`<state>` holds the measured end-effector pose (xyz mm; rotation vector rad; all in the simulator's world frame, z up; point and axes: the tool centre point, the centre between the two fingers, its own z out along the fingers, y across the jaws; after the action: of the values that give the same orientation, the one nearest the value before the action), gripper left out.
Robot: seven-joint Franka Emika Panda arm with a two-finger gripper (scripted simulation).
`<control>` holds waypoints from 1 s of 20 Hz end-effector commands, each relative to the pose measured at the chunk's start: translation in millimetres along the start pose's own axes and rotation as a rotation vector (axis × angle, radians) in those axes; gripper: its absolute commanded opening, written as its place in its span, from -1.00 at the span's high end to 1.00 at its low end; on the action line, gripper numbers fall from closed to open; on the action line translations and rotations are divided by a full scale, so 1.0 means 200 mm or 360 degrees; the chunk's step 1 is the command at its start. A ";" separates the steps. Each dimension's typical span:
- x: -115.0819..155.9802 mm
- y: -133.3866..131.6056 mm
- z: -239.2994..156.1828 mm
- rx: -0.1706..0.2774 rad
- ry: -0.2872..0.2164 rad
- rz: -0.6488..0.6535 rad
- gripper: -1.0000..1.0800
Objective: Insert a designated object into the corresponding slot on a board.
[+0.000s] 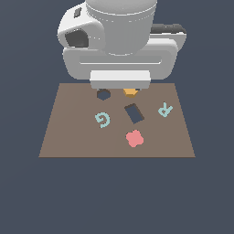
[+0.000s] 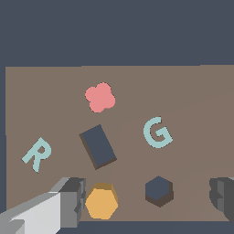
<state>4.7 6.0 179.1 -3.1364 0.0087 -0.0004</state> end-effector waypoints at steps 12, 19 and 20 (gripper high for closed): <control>-0.09 -0.06 0.11 -0.0001 0.0000 -0.0122 -0.92; -0.26 -0.15 0.31 -0.0002 -0.0001 -0.0331 -0.92; -0.28 -0.16 0.34 -0.0002 -0.0001 -0.0367 -0.92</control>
<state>-43.1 35.3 120.5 -3.1236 -0.3000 -0.0012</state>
